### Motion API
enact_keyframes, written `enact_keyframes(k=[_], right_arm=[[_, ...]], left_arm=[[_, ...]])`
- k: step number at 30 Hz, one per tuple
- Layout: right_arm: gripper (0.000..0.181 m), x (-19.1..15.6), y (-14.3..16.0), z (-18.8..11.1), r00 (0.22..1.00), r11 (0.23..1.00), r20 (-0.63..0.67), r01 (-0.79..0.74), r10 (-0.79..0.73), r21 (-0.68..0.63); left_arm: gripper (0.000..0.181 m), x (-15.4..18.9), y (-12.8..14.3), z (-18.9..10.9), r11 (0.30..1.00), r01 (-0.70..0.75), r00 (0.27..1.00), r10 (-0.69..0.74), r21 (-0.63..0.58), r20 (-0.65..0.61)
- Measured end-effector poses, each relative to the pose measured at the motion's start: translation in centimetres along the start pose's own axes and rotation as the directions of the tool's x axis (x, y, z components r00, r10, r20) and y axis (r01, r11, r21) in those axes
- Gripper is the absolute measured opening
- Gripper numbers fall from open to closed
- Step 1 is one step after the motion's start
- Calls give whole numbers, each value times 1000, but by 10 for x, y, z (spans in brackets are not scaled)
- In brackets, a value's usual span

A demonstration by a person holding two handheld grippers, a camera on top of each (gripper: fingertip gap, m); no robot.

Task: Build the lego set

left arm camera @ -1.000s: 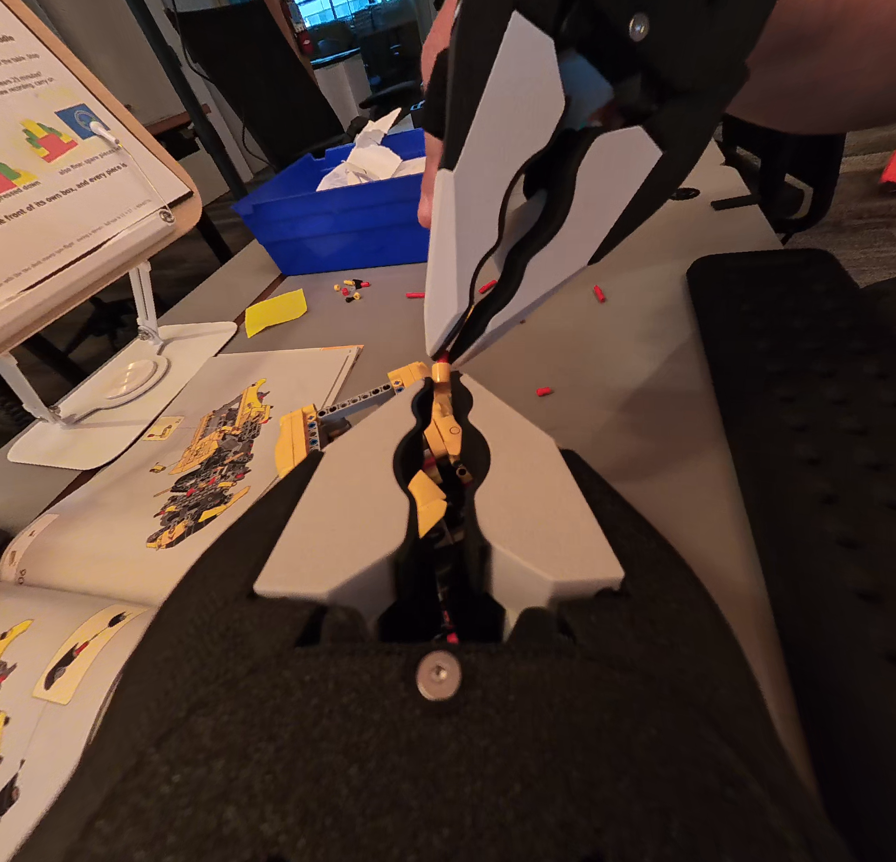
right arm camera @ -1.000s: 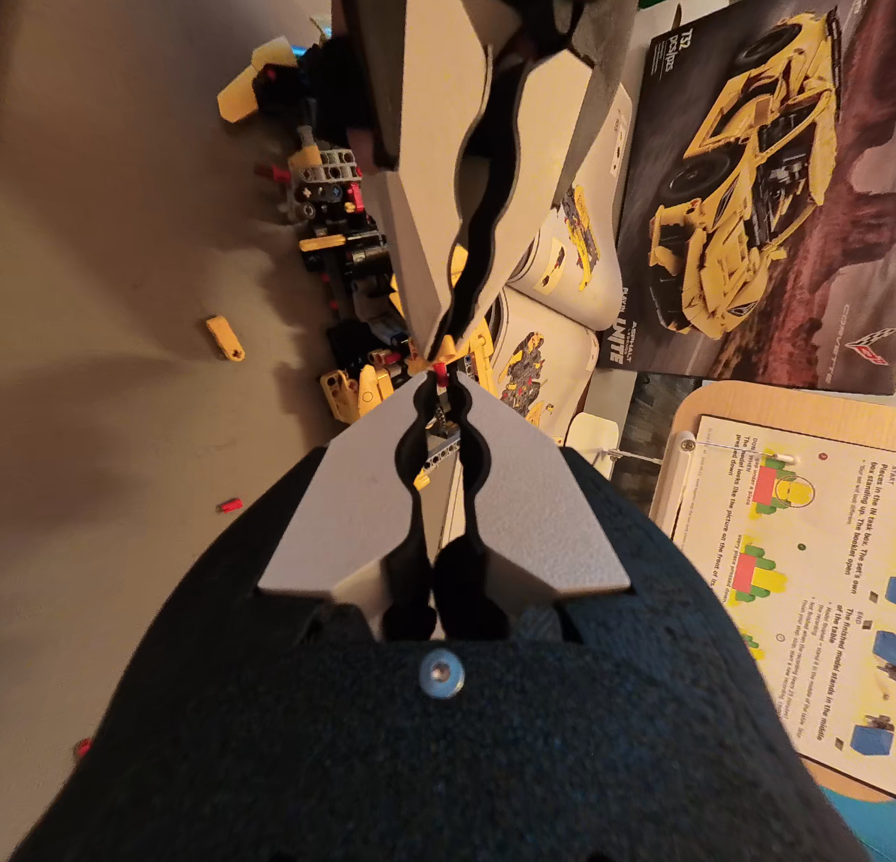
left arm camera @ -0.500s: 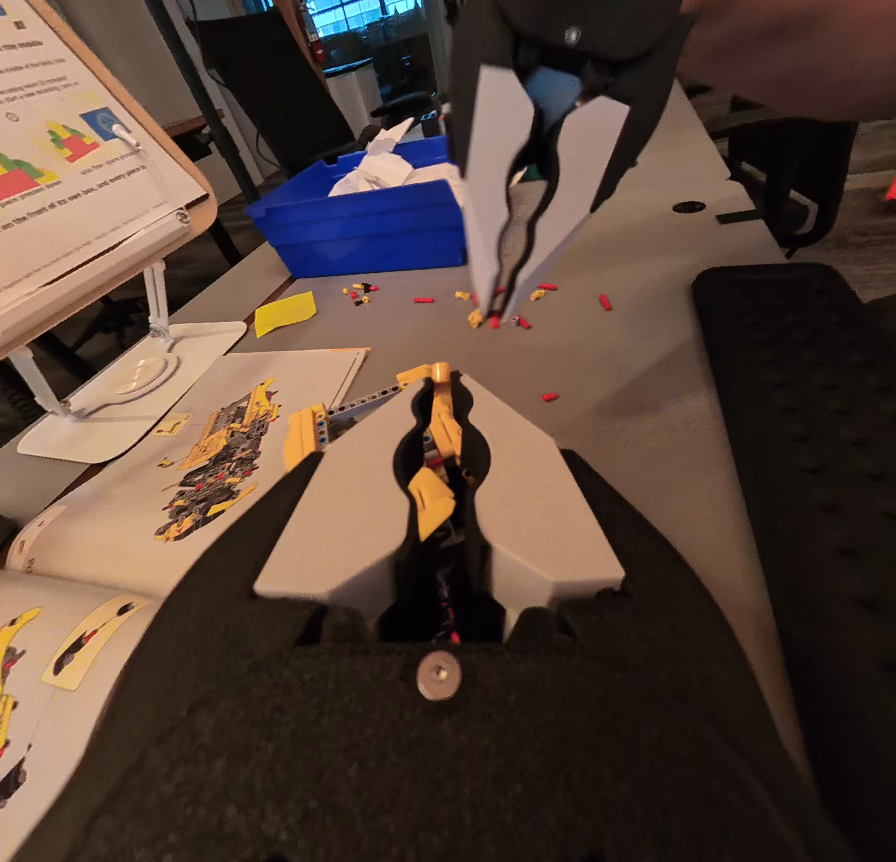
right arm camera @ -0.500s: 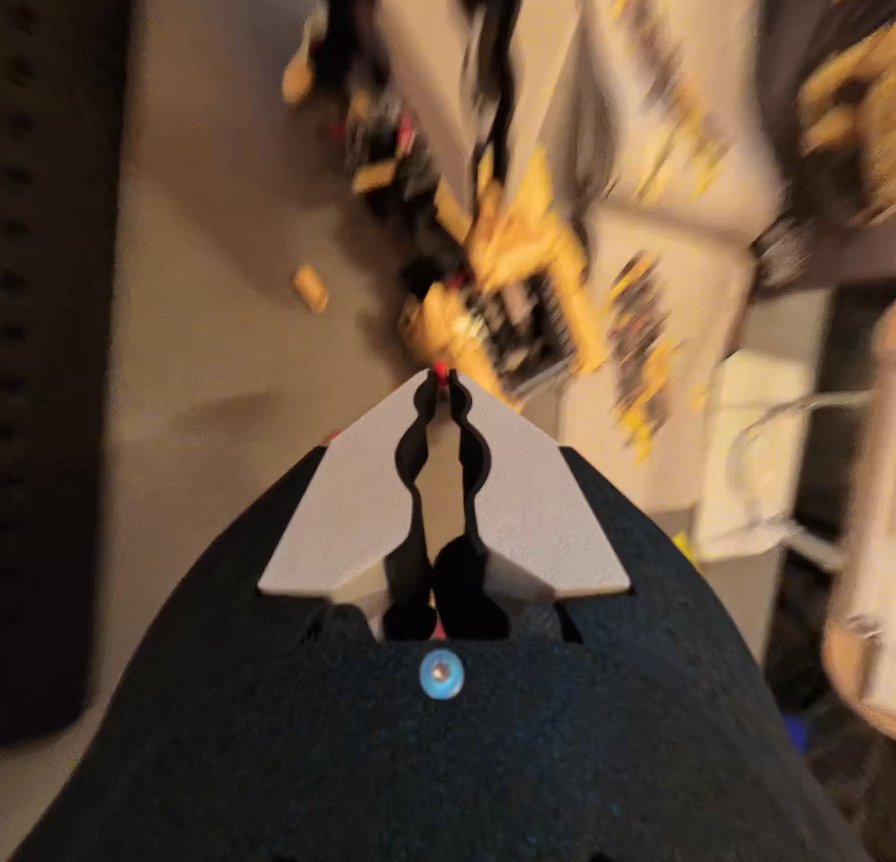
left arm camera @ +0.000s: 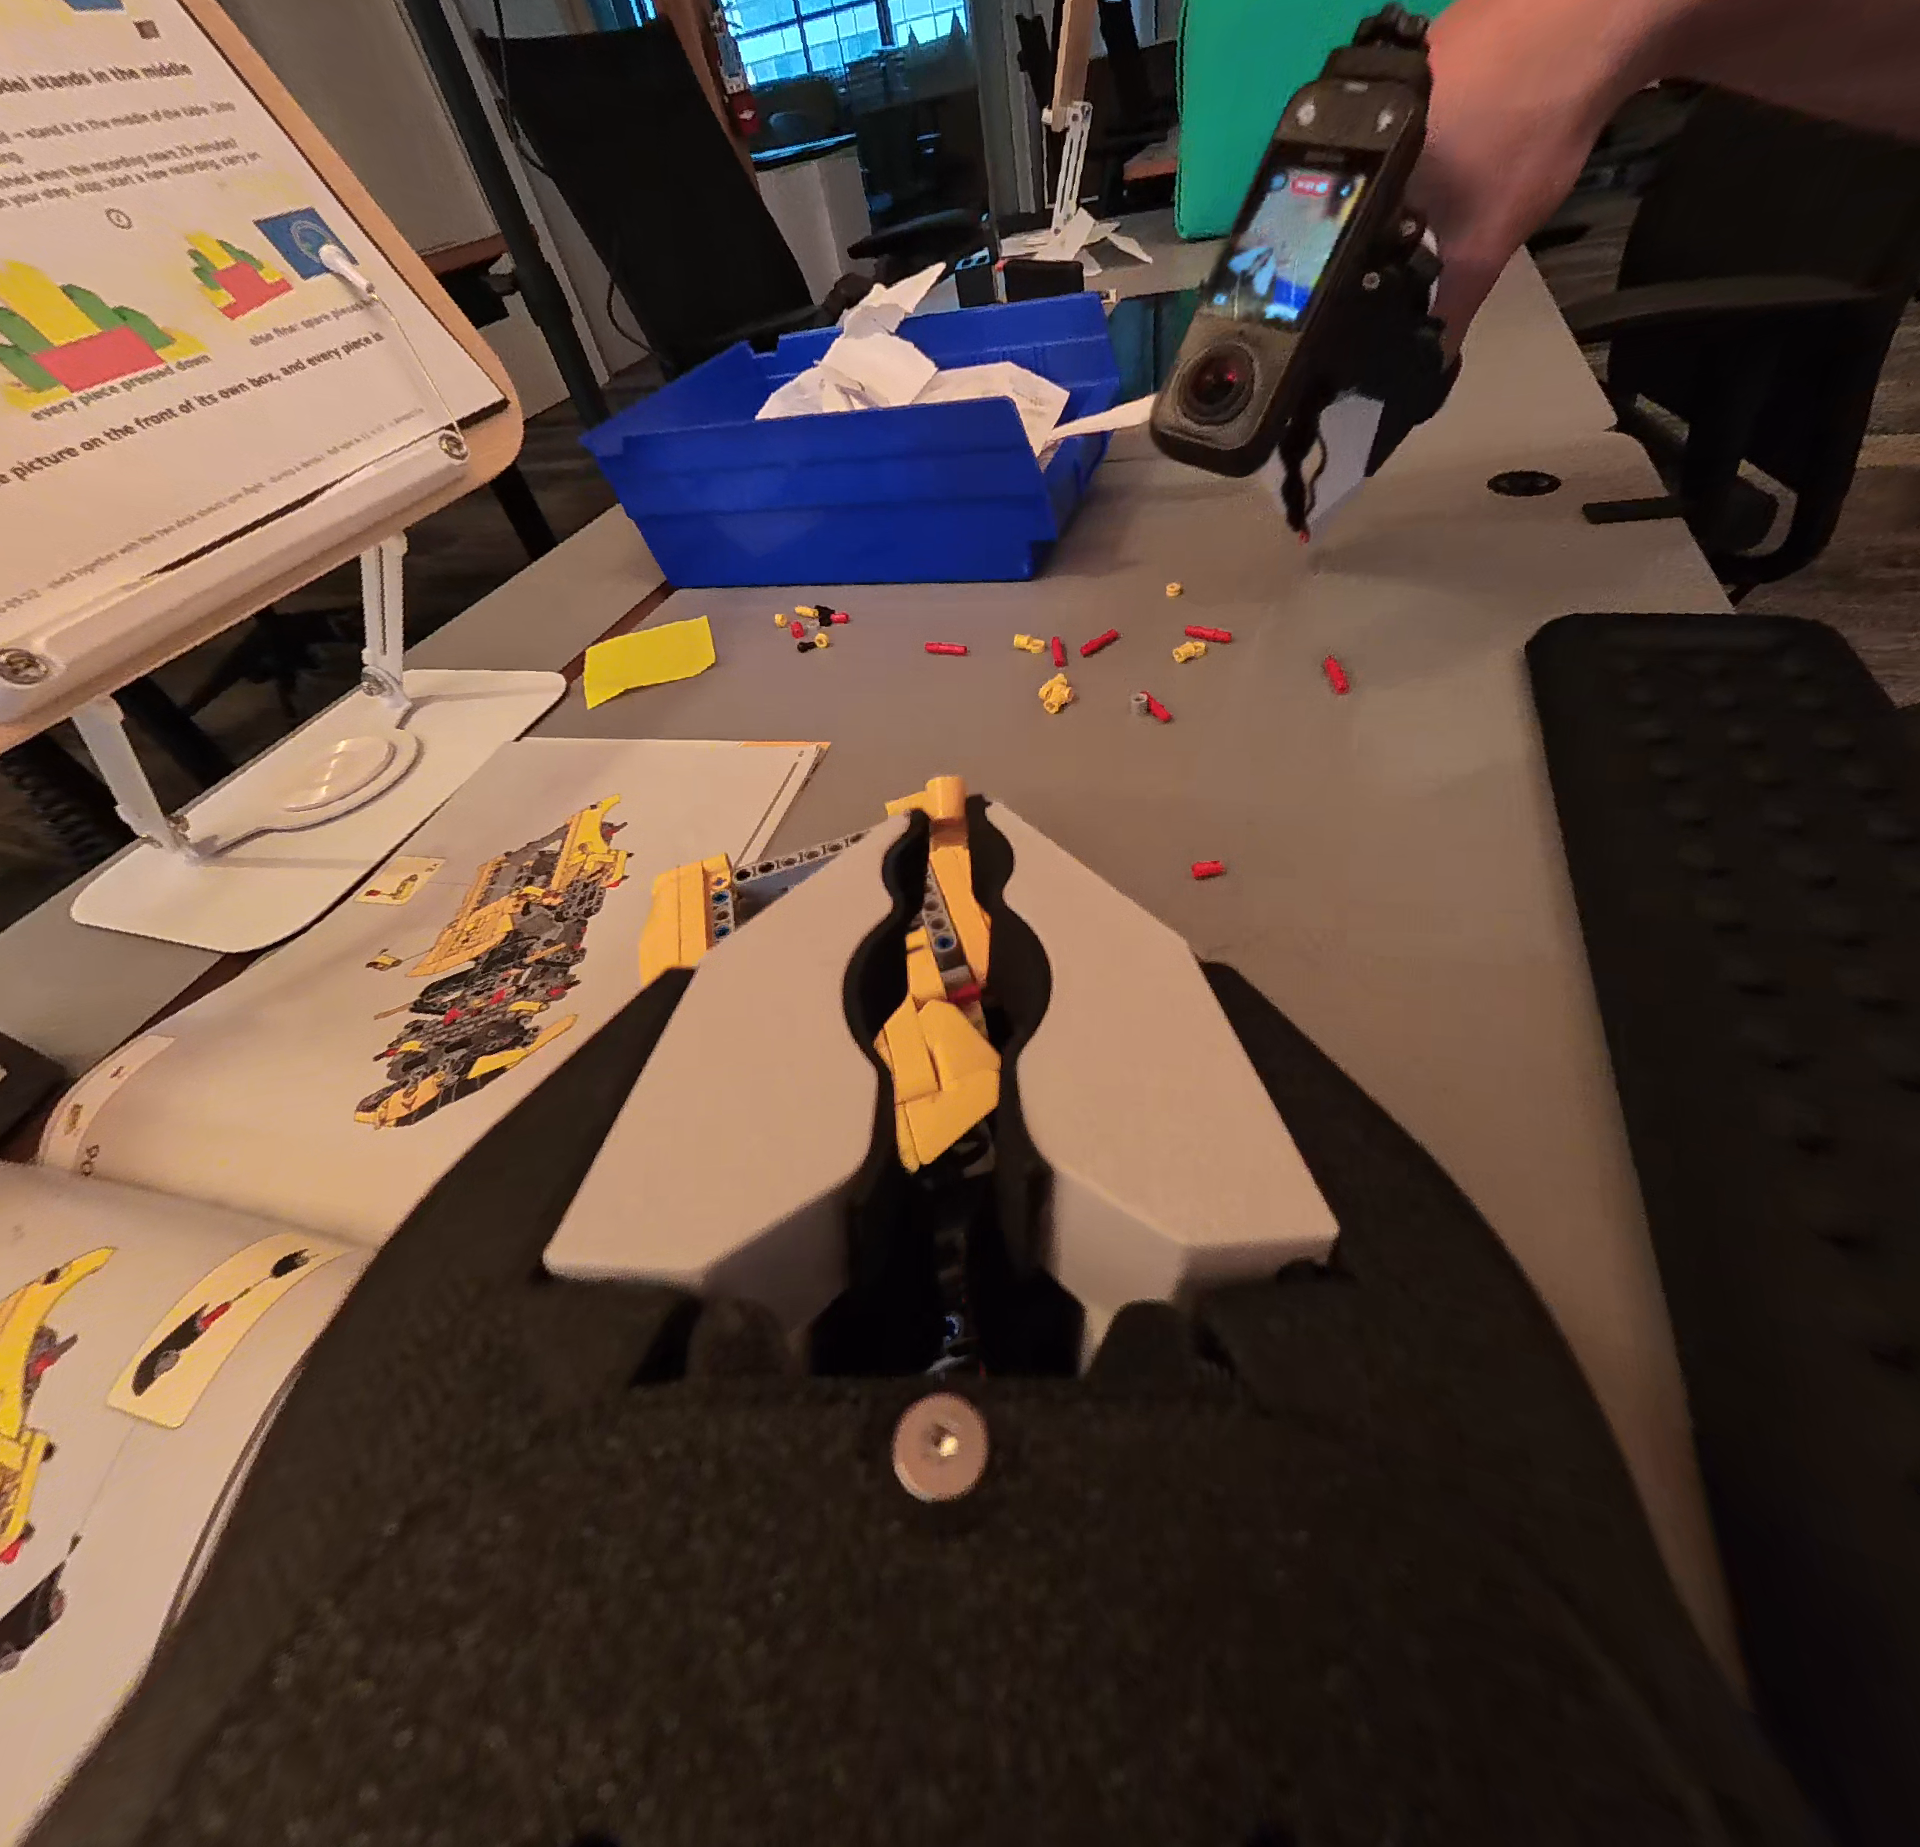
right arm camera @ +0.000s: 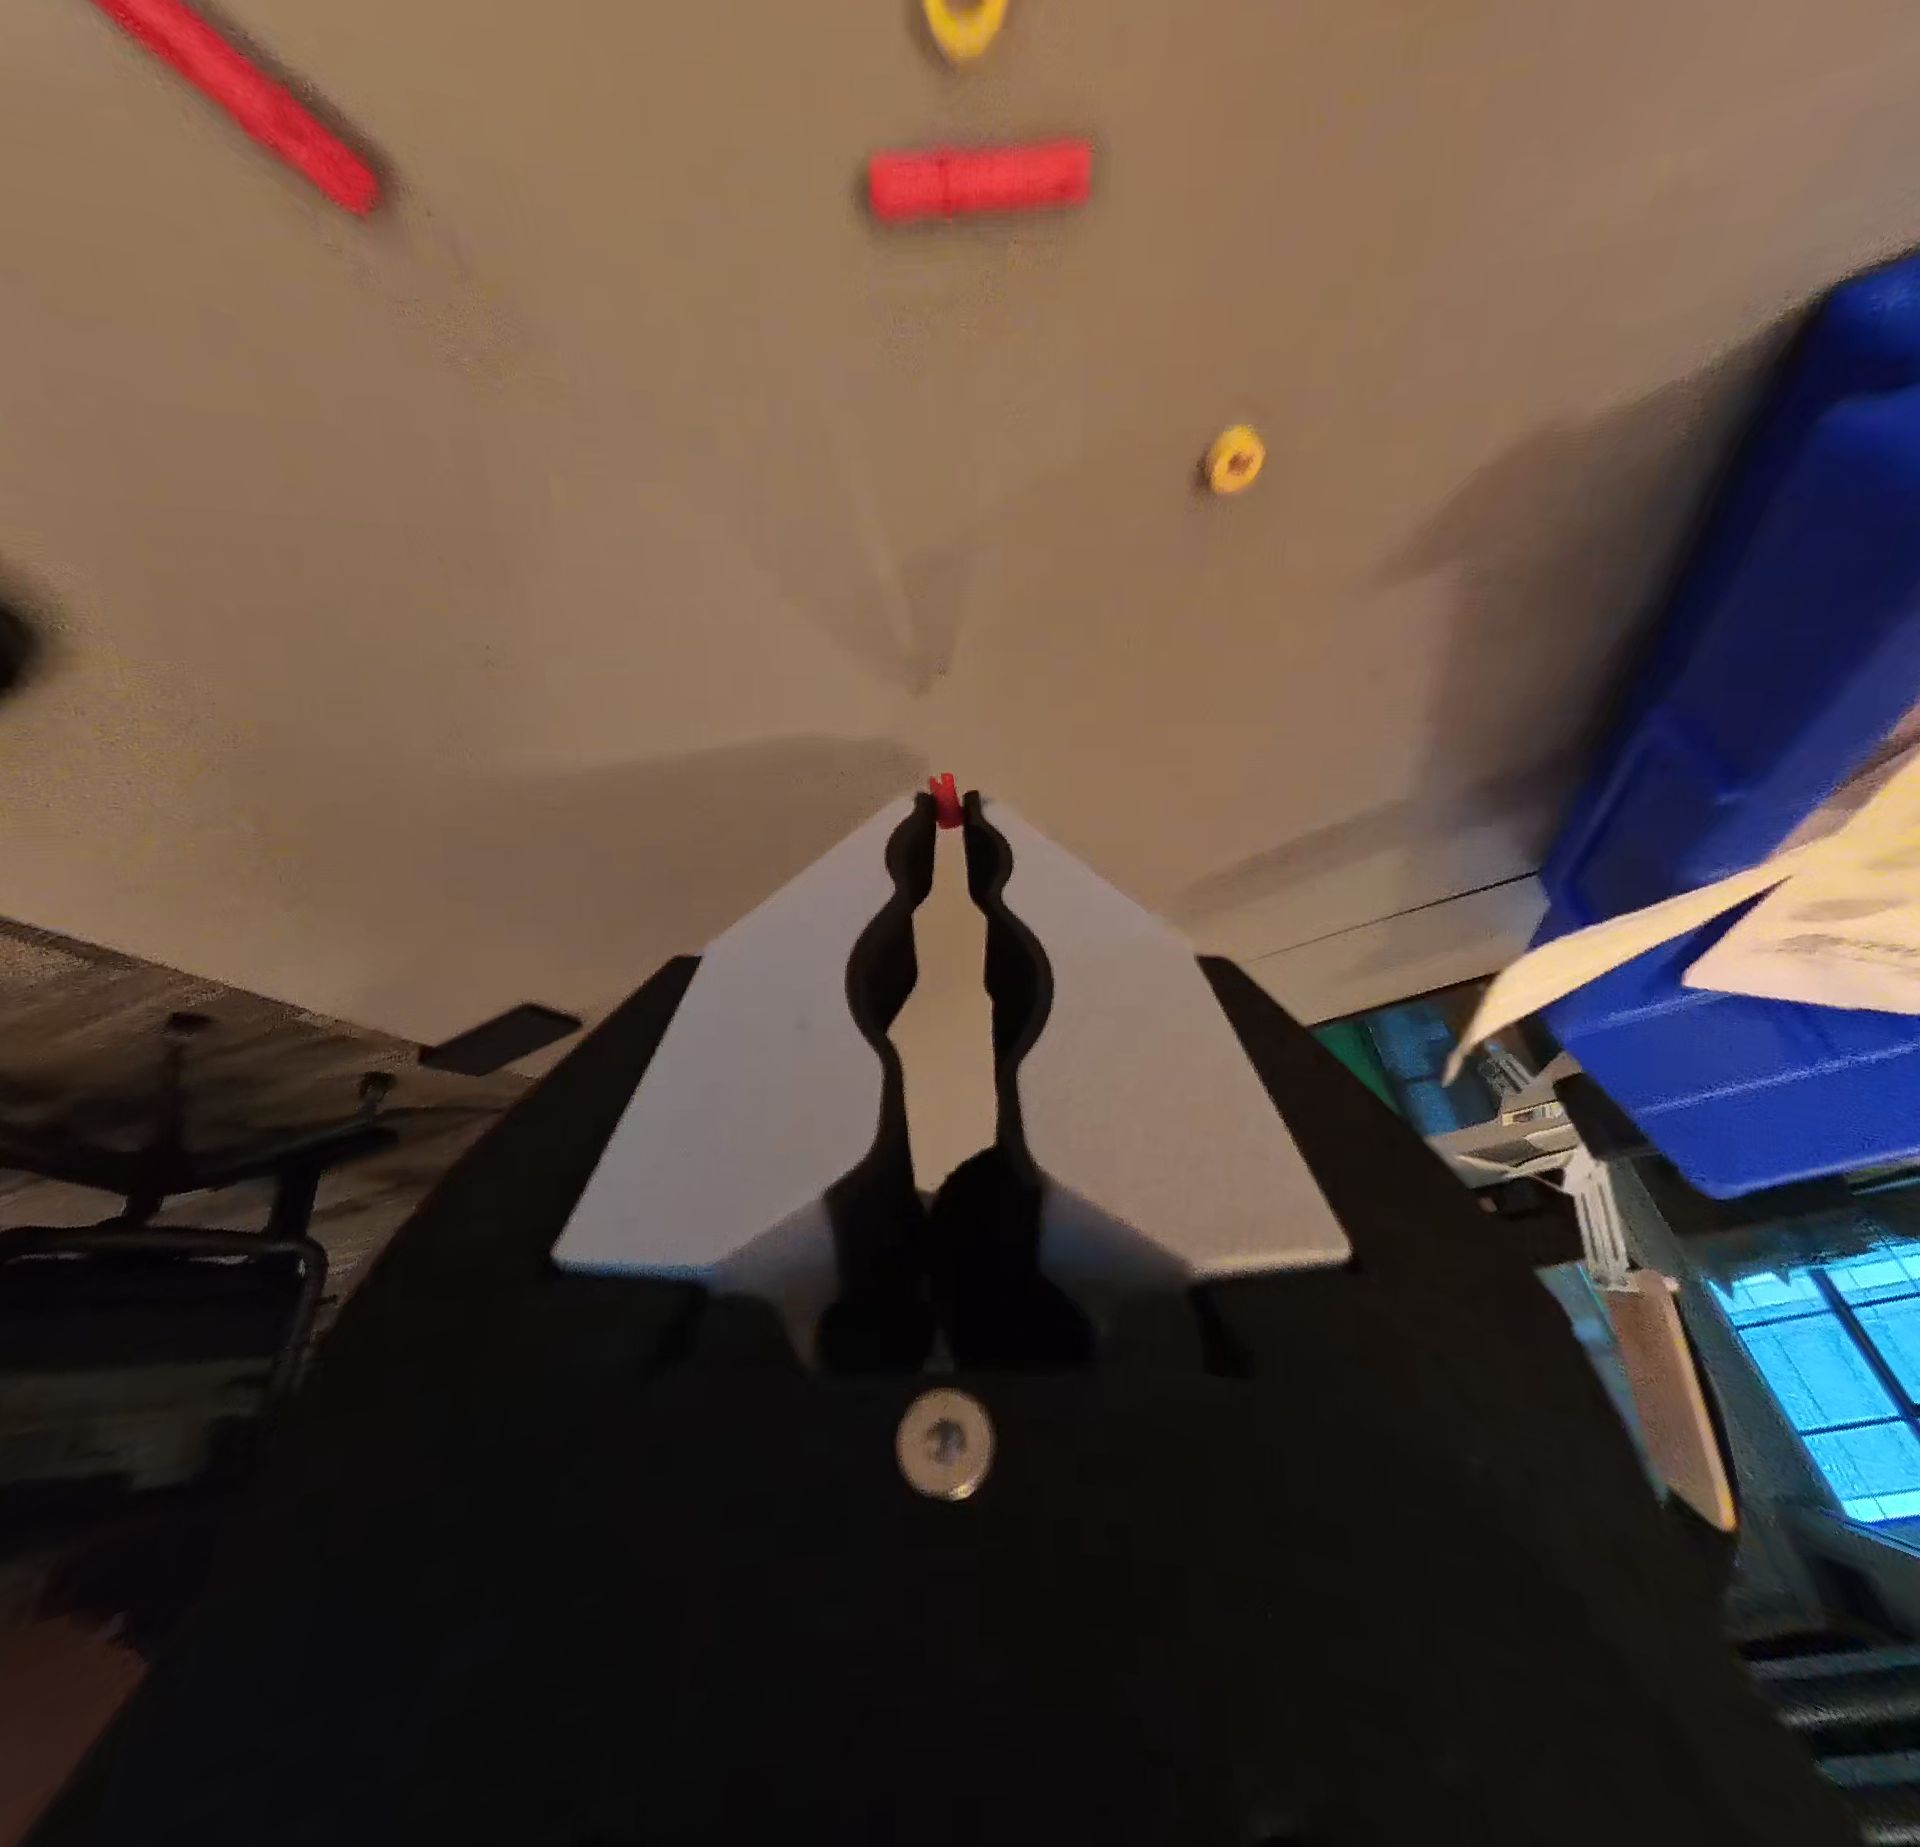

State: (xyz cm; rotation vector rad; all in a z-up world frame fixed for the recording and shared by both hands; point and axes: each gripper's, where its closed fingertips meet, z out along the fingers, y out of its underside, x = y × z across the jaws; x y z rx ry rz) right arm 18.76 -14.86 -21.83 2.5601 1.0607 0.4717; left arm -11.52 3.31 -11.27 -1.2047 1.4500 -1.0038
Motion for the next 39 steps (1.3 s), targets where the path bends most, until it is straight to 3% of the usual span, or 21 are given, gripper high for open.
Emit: enact_keyframes(k=[3,19,25,28,33,39], right_arm=[[4,0,15,9,1000,1000,-11,-6,6,-13],[5,-3,14,19,1000,1000,0,-27,27,6],[20,-3,15,14,999,998,6,-46,46,42],[19,1,22,7,997,989,9,-76,75,127],[20,-12,9,1,972,888,191,-203,134,412],[20,-8,5,8,970,816,121,-242,210,525]], left_arm=[[7,1,1,1,1000,-3,1000,3,-6,0],[7,1,8,4,999,-16,1000,16,-38,1],[7,1,8,4,999,-13,1000,13,-40,0],[7,2,9,4,999,-13,1000,13,-43,-3],[7,3,10,5,999,-17,1000,16,-47,-4],[7,3,12,6,998,-20,1000,19,-57,-5]])
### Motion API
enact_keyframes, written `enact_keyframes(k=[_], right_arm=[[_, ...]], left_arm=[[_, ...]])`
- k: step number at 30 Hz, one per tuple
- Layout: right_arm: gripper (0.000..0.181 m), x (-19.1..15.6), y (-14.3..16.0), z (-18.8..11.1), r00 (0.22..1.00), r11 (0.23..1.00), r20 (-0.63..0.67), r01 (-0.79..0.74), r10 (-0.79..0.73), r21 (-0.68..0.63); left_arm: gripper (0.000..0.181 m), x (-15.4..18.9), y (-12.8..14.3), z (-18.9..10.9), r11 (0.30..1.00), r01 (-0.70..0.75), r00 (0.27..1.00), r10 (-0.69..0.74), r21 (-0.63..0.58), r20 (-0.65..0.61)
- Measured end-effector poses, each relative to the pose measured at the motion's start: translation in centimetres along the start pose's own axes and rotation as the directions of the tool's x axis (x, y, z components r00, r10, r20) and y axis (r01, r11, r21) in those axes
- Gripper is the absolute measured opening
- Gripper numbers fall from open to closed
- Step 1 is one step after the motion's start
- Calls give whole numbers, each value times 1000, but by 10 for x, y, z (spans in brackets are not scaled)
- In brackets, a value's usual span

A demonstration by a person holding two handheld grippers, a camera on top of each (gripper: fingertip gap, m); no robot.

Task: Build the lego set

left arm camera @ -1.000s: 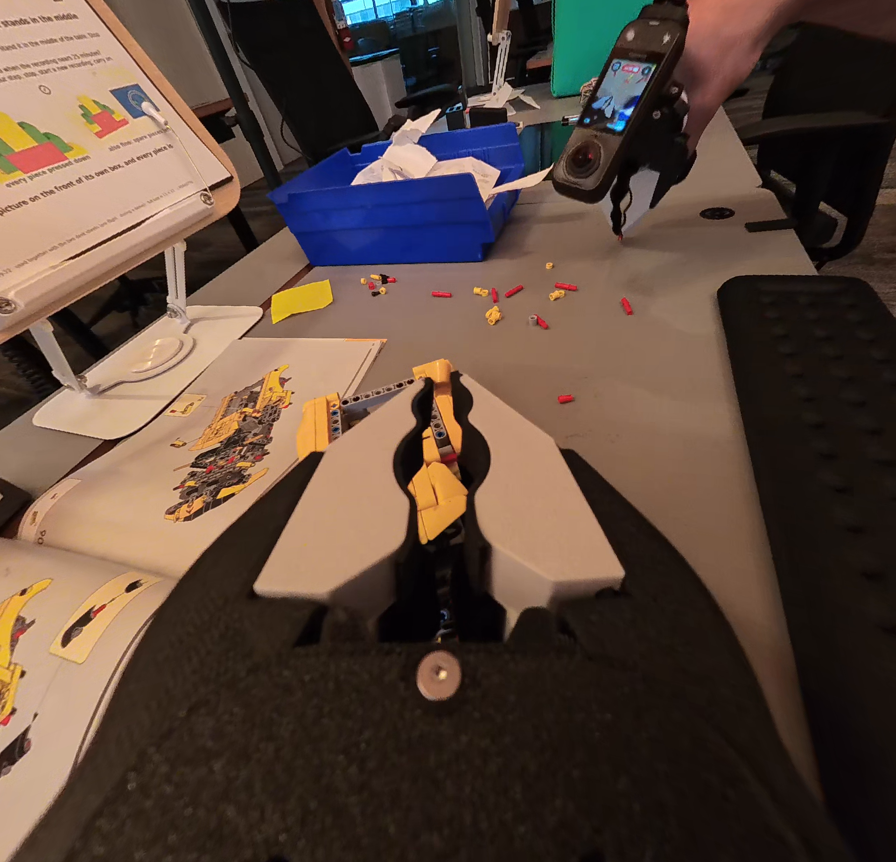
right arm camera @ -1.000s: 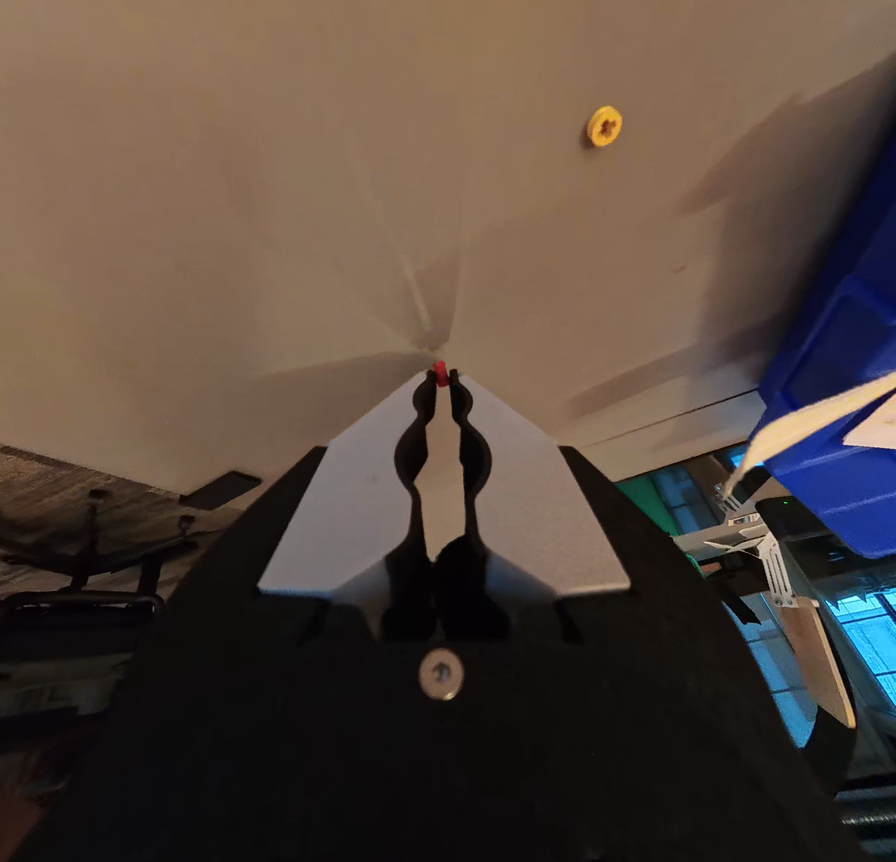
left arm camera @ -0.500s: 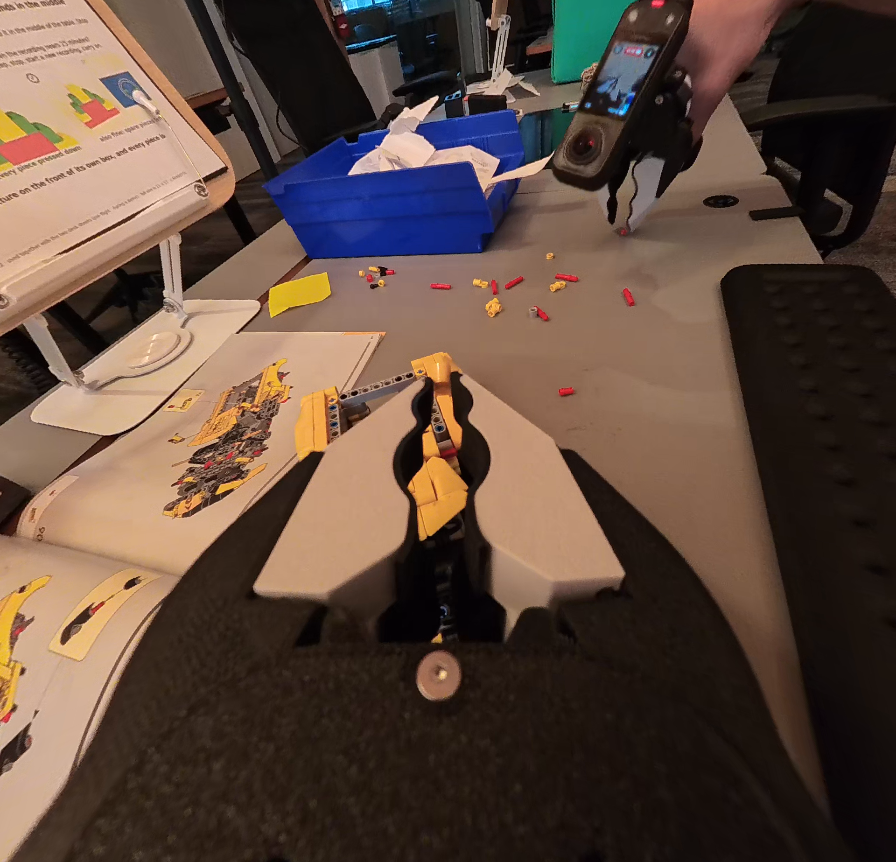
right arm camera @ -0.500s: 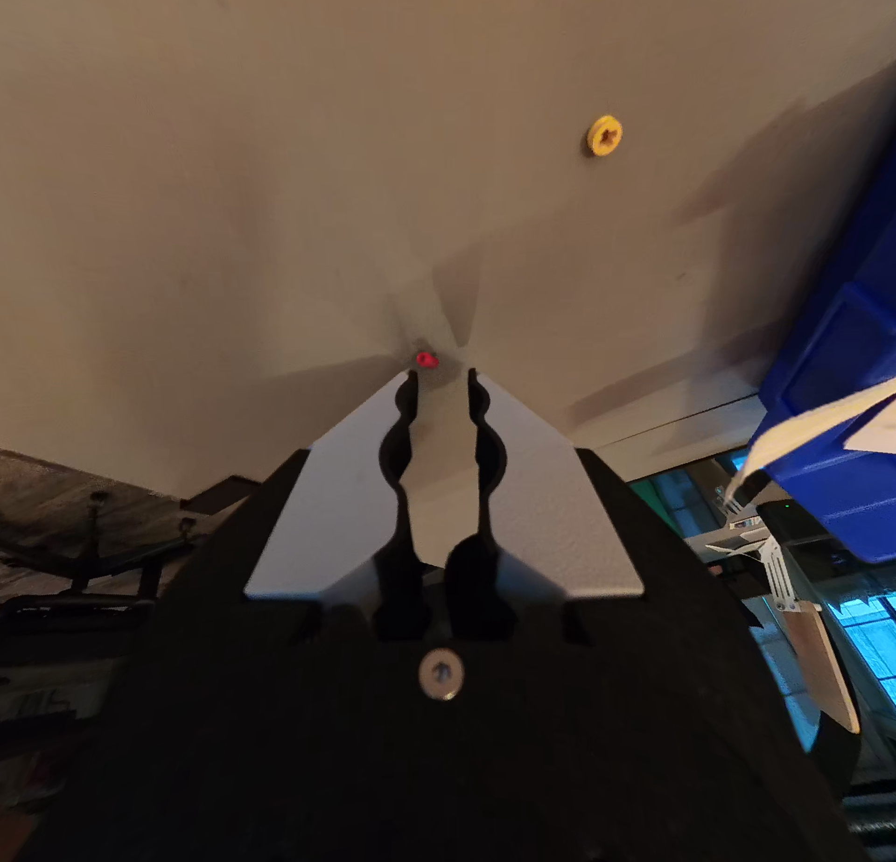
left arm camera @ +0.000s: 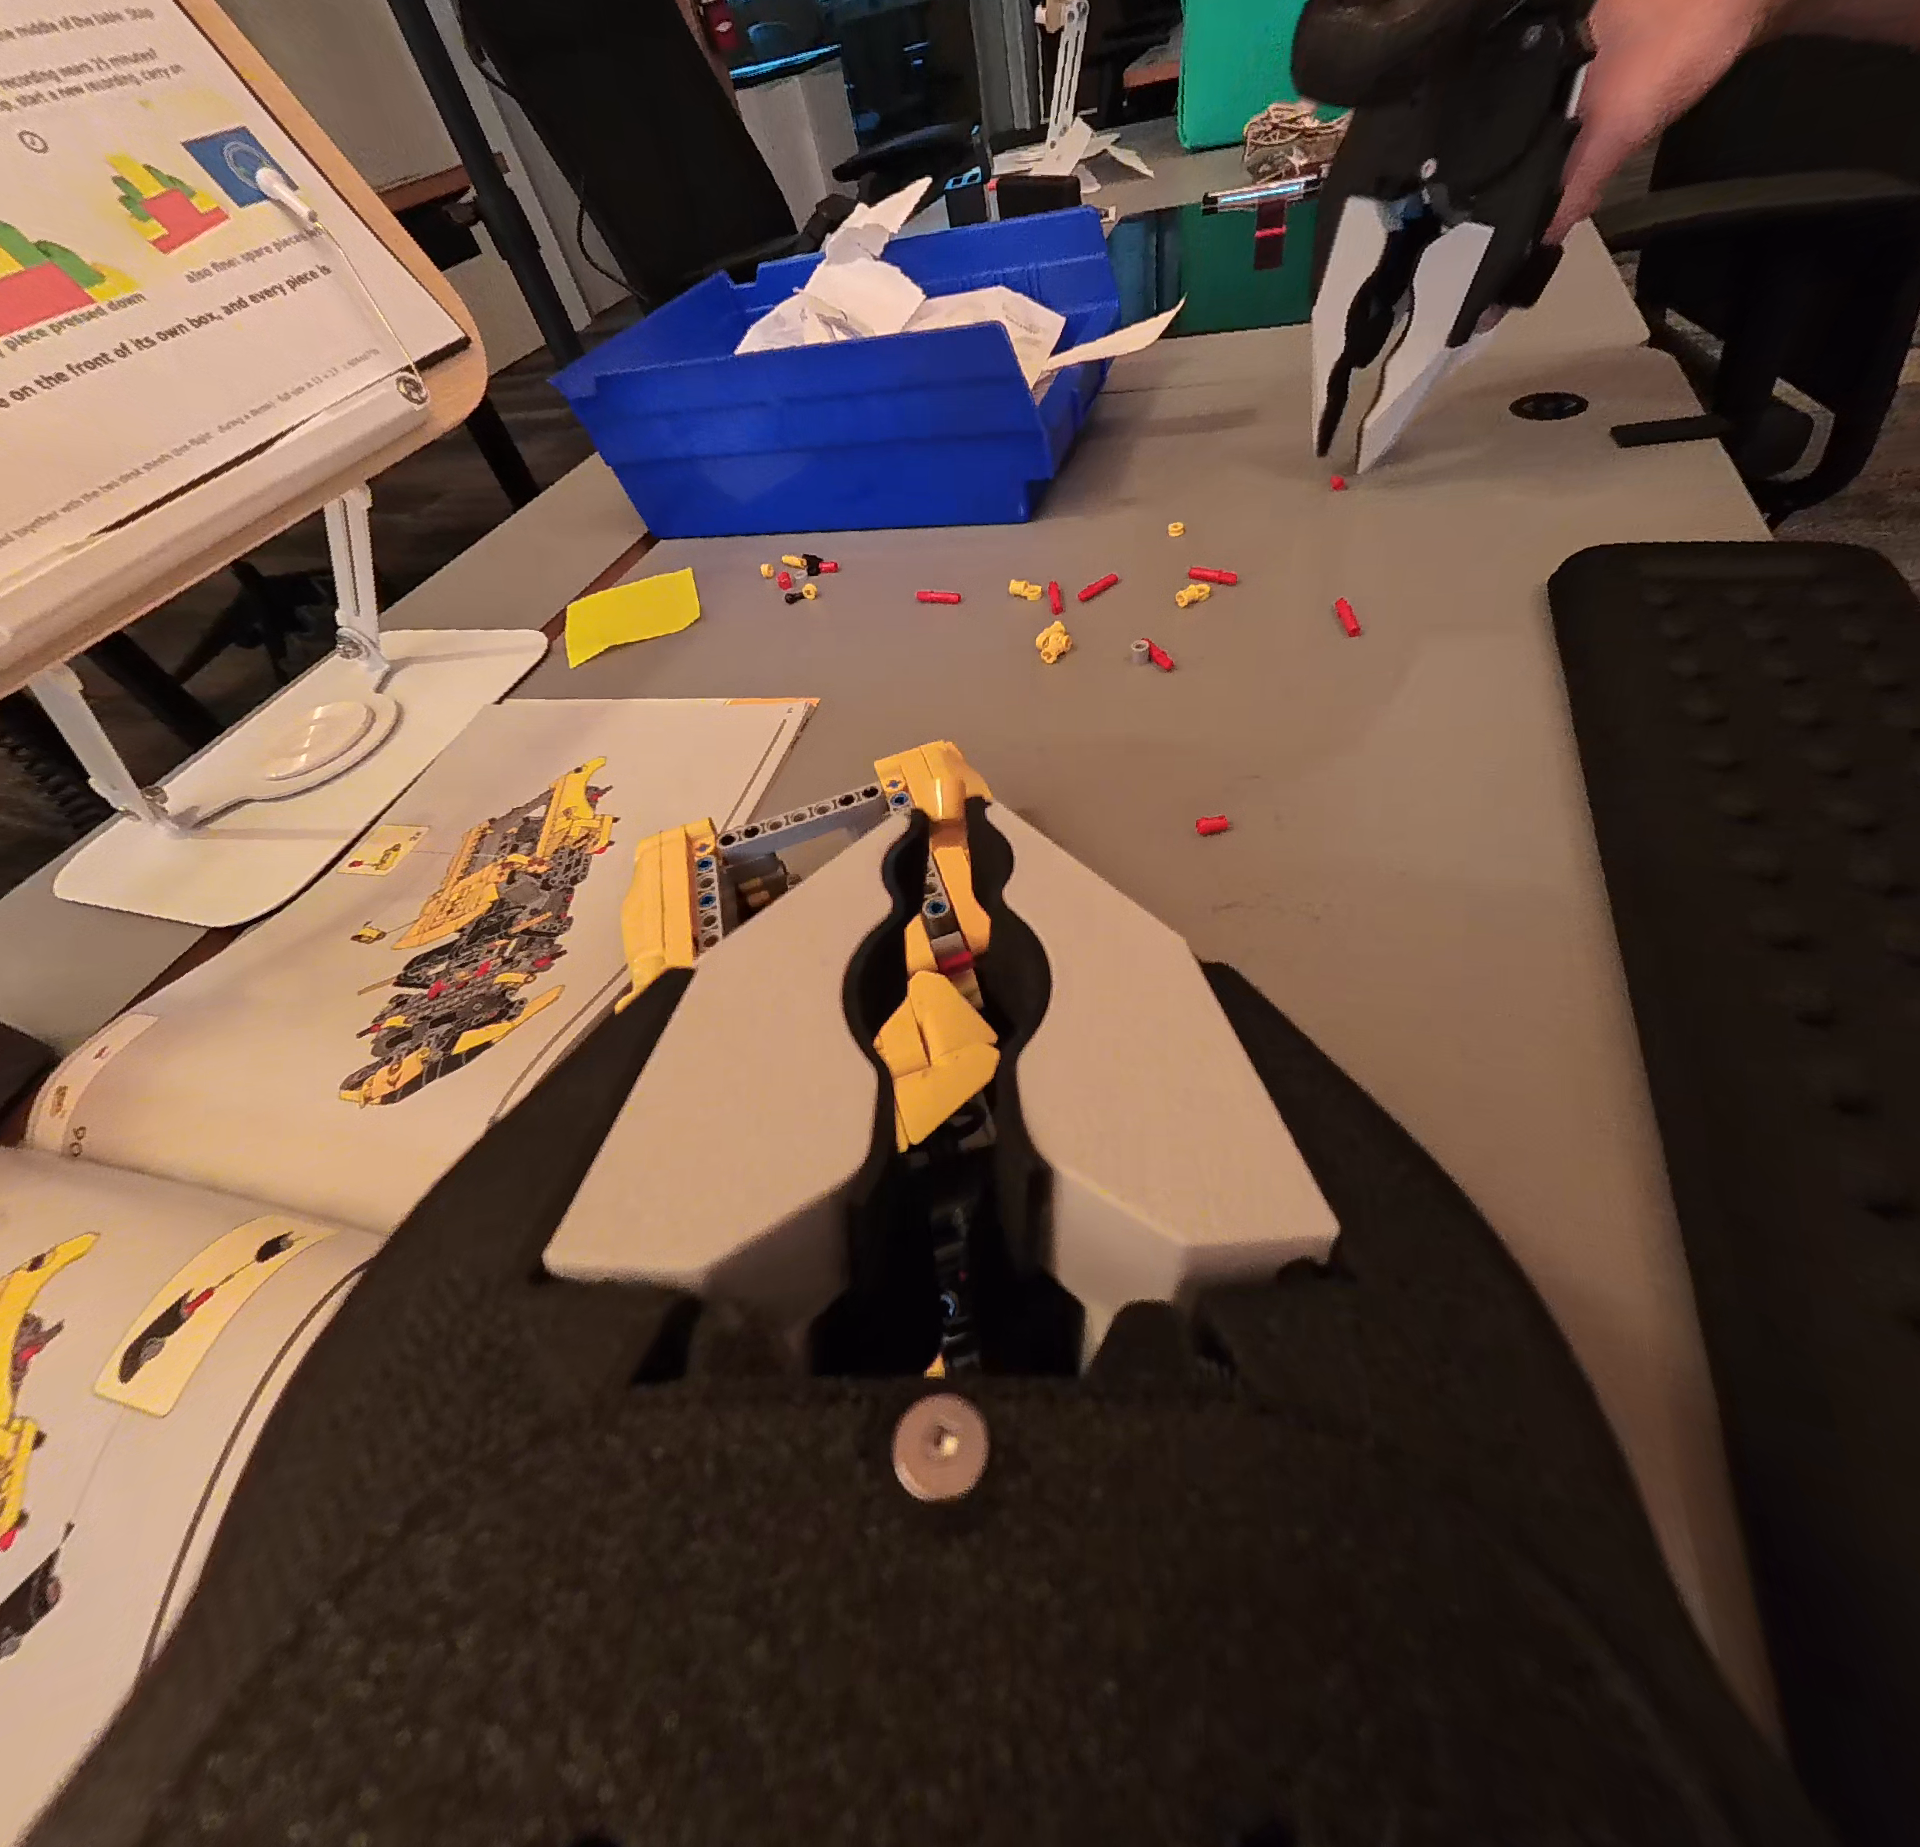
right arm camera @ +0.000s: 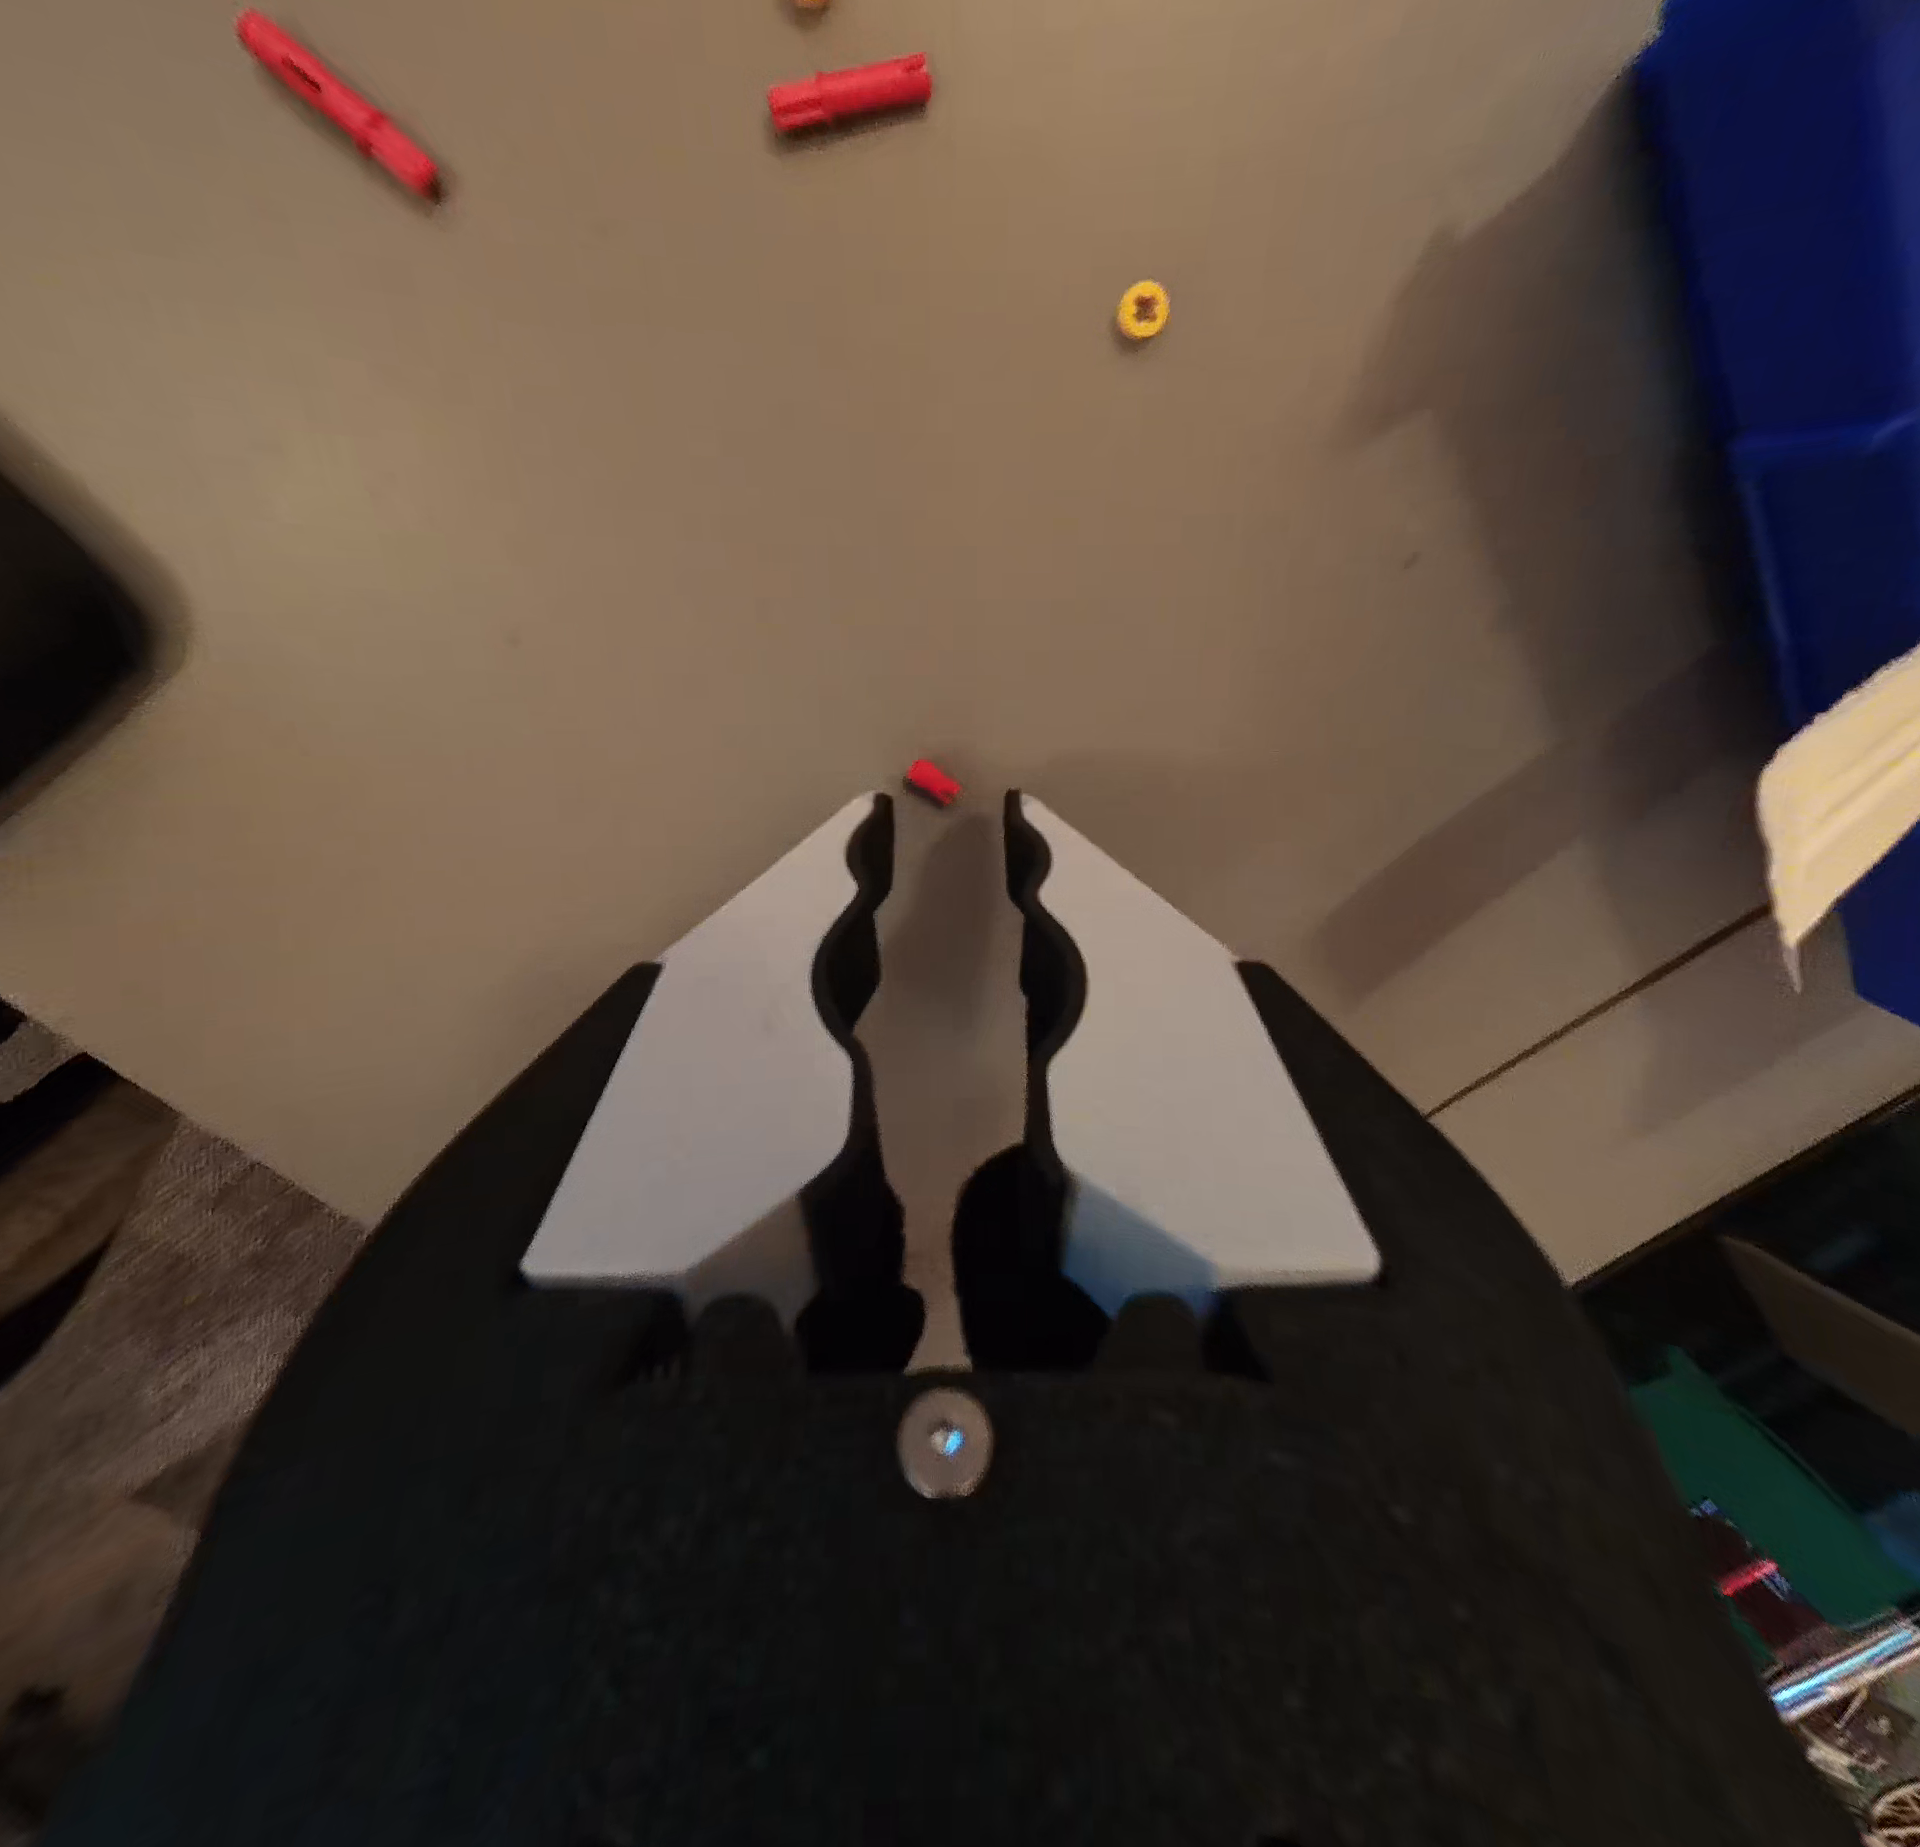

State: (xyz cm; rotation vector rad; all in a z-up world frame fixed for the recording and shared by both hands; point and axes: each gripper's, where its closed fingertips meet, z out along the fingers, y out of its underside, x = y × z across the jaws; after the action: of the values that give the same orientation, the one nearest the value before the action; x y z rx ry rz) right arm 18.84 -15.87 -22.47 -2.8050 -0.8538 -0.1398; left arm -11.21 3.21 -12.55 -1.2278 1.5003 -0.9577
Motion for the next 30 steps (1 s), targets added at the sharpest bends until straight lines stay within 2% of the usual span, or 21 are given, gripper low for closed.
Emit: enact_keyframes(k=[5,9,17,24,28,30], right_arm=[[15,-6,-3,-3,998,998,33,-46,45,53],[12,-4,-4,-1,997,996,-45,67,-65,51],[9,-2,-8,7,979,980,-43,200,-200,-12],[9,-6,-8,4,984,984,22,176,-176,-9],[9,-2,-2,2,982,981,-2,190,-190,-34],[10,1,3,-1,989,988,-2,149,-150,-43]], left_arm=[[7,0,0,0,1000,-6,1000,6,-2,2],[7,0,1,1,1000,-7,1000,7,-5,3],[7,1,3,2,1000,-10,1000,11,-15,1],[7,2,3,2,1000,-13,1000,12,-17,-2],[7,2,3,2,1000,-13,1000,13,-16,-3],[7,2,3,2,1000,-16,1000,16,-18,-1]])
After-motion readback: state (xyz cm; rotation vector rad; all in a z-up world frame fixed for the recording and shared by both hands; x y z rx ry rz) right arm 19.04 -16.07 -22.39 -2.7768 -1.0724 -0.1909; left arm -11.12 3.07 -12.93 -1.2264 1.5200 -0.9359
